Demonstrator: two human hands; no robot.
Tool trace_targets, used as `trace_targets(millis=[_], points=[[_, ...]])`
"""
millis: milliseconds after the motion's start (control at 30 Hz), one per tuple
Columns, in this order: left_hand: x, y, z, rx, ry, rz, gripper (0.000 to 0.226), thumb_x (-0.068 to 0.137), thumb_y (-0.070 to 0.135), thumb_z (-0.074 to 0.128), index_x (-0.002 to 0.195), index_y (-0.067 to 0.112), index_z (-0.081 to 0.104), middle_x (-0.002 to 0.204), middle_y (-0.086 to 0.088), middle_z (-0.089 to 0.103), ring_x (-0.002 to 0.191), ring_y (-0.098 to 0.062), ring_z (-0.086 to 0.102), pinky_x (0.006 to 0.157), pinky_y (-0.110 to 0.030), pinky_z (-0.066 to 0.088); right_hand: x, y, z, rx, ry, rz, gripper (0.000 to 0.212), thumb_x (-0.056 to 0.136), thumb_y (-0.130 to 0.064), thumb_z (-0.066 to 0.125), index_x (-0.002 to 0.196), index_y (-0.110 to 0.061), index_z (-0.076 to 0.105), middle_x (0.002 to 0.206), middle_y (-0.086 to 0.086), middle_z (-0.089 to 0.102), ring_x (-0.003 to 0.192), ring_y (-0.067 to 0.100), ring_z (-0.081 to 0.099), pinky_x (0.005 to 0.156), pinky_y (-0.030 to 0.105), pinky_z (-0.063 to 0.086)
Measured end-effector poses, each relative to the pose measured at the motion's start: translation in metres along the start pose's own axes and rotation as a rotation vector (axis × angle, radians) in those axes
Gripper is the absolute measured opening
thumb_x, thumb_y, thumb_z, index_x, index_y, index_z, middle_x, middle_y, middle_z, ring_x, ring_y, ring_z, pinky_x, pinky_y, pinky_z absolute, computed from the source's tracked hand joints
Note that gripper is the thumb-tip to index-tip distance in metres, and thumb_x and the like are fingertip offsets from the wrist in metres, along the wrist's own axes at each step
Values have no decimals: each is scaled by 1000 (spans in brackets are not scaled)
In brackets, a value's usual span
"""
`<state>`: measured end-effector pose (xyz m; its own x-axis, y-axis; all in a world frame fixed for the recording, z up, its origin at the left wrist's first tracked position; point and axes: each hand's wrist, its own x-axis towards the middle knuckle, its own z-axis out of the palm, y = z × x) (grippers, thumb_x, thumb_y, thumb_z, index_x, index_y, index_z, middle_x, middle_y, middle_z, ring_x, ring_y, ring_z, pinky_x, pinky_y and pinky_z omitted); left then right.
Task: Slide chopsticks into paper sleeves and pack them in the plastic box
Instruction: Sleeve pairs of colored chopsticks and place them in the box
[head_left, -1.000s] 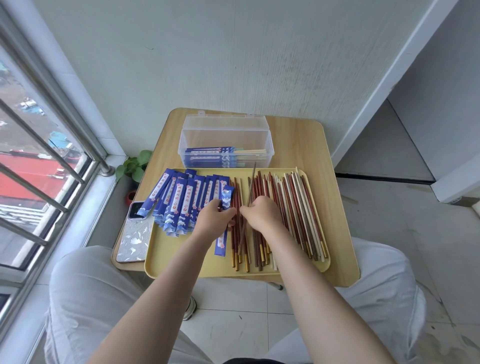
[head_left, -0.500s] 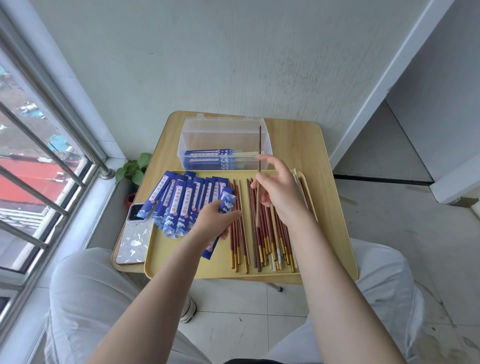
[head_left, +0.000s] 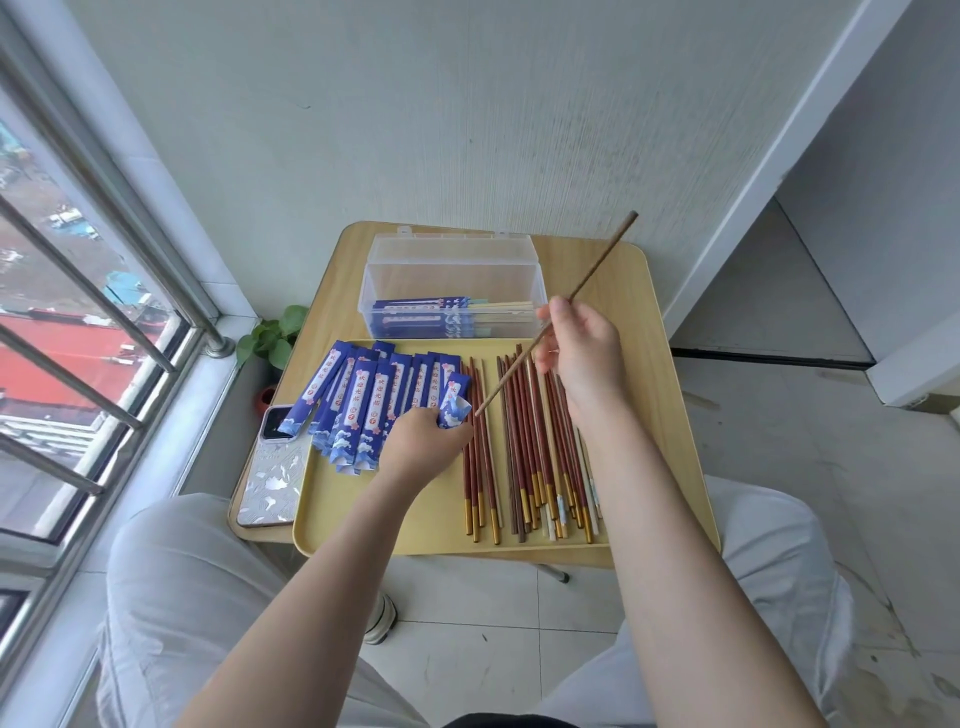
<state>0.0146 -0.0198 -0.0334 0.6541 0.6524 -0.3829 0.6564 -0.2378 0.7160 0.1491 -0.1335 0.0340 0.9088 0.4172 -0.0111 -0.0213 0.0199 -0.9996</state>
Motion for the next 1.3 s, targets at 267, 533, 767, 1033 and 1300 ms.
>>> trace_targets(millis=[267, 533, 767, 1033, 1300], points=[[-3, 2, 2, -9, -65, 64, 36, 87, 20, 64, 60, 16, 42, 54, 3, 41, 51, -12, 38, 50, -25, 32, 3, 9, 3, -26, 56, 26, 26, 106, -25, 47, 87, -14, 62, 59, -2, 60, 52, 18, 57, 64, 46, 55], [-8, 21, 0, -274, -219, 161, 32, 96, 40, 60, 93, 9, 55, 65, -9, 50, 49, -14, 50, 50, -32, 54, -15, 20, 18, -364, -332, 132, 54, 92, -16, 68, 137, -30, 43, 94, 0, 75, 88, 13, 71, 86, 35, 55], [-11, 13, -4, -277, -263, 161, 43, 105, 49, 38, 100, 9, 55, 53, -4, 51, 40, -18, 46, 48, -29, 47, -5, 22, 17, -283, -3, -10, 51, 100, -16, 57, 145, -23, 34, 87, 1, 72, 65, 16, 67, 62, 38, 59], [-14, 14, 3, -352, -202, 261, 32, 107, 33, 43, 89, 9, 54, 50, -1, 46, 36, -14, 36, 37, -25, 34, -1, 22, 15, -363, -119, -55, 21, 101, -14, 54, 121, -19, 59, 86, -3, 73, 64, 15, 71, 62, 39, 59], [-2, 4, 4, -449, -108, 2, 36, 105, 38, 44, 86, 9, 53, 51, -1, 47, 37, -15, 38, 38, -25, 34, -11, 58, 23, -978, -239, 148, 15, 100, -13, 49, 104, -14, 63, 98, 4, 67, 82, 22, 65, 70, 36, 55]])
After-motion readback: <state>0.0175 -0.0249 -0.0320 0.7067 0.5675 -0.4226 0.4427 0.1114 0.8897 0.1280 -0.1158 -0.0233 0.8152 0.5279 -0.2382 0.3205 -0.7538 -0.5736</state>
